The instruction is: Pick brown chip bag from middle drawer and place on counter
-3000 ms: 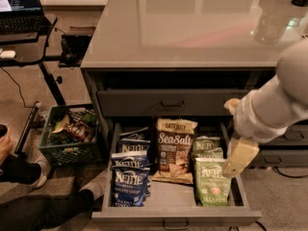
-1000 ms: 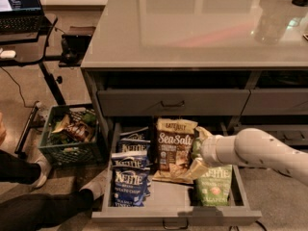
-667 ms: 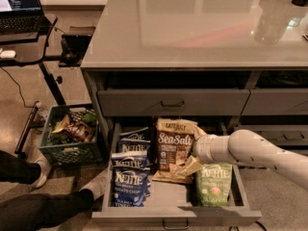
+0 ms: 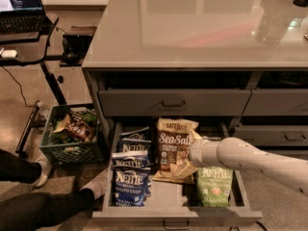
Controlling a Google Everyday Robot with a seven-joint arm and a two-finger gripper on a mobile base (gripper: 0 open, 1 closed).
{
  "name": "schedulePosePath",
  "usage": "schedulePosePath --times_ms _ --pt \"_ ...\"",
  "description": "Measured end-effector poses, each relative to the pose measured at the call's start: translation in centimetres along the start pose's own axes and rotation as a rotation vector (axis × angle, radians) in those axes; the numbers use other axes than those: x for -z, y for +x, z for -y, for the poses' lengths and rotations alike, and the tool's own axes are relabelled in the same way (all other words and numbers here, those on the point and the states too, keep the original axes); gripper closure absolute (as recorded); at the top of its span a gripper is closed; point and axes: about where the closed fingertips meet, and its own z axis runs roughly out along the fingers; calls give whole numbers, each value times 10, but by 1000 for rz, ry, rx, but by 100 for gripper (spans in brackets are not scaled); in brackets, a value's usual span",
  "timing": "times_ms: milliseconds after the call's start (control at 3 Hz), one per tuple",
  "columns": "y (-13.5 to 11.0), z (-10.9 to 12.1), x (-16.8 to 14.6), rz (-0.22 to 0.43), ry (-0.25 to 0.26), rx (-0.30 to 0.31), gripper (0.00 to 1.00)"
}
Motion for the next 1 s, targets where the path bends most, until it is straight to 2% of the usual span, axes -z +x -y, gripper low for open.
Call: schedulePosePath --times_ms 333,667,1000 --pt "7 7 -30 -15 33 71 0" --pt "13 10 -58 -12 31 129 0" --pt "14 9 -81 8 3 159 0"
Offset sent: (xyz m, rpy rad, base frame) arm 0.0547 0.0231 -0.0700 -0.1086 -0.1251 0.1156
